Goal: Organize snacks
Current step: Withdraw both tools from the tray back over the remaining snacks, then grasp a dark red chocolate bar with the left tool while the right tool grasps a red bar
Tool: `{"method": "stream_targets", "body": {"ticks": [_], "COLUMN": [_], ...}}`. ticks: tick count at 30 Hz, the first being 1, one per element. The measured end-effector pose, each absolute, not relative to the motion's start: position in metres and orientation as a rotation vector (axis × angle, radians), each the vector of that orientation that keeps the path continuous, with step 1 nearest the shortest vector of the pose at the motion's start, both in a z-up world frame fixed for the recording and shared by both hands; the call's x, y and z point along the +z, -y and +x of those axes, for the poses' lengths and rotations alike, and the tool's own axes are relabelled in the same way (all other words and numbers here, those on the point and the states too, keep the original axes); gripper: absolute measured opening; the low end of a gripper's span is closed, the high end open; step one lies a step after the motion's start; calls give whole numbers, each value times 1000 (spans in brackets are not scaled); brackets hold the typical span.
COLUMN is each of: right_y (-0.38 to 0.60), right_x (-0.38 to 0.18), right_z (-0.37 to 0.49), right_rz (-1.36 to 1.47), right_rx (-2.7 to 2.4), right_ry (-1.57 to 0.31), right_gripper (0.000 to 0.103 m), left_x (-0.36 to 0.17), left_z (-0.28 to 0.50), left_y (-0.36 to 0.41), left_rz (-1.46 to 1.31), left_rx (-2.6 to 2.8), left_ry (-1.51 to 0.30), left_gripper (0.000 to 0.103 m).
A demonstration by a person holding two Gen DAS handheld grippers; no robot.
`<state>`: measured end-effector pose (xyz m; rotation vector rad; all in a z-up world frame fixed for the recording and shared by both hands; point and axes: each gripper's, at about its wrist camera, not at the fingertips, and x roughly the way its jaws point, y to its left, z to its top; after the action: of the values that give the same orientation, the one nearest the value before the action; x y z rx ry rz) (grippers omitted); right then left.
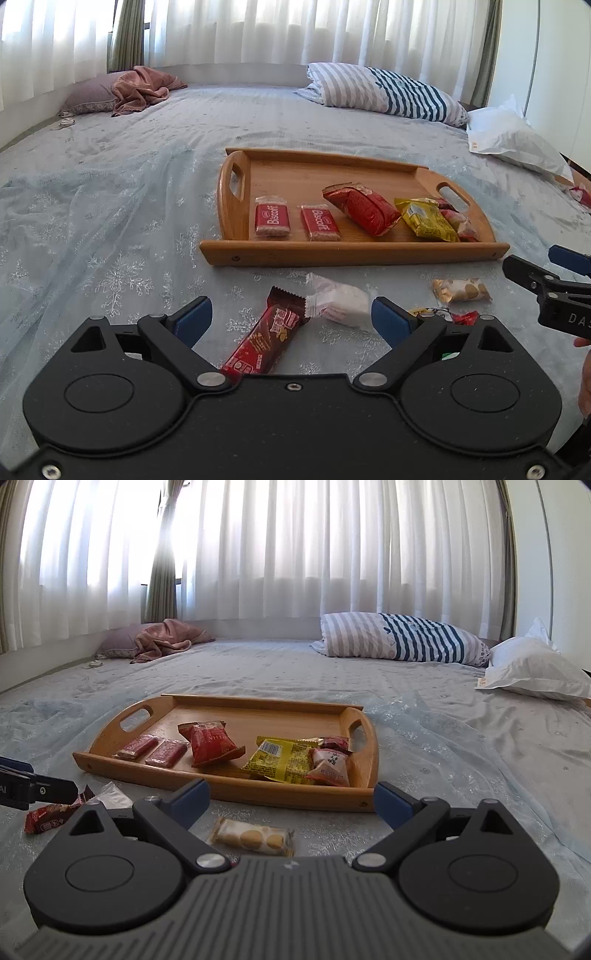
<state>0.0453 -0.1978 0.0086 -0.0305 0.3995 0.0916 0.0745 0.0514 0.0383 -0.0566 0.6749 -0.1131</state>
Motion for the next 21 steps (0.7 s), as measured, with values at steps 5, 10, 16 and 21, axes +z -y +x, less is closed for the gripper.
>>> {"method": "stream_targets", "body": {"ticks": [5, 10, 16, 21], "right_y": [198, 194, 183, 174], "right_x": [-2, -11, -22, -25], "right_z": [23, 5, -7, -15], "right_rz": [-1, 8, 6, 11], "right_rx": [57, 49, 84, 101], "right_ry": [-391, -401, -448, -460], "right_gripper": [100, 92, 63, 52], "left_x": [24, 18, 16, 18], "left_z": [74, 72, 70, 64], "left_y": [-54, -52, -51, -54], "left_rz": [-47, -30, -16, -45], "left_rx": [-114, -134, -122, -137], "left_ry": [-711, -714, -711, -717], "left_gripper": [76, 62, 46, 35]}}
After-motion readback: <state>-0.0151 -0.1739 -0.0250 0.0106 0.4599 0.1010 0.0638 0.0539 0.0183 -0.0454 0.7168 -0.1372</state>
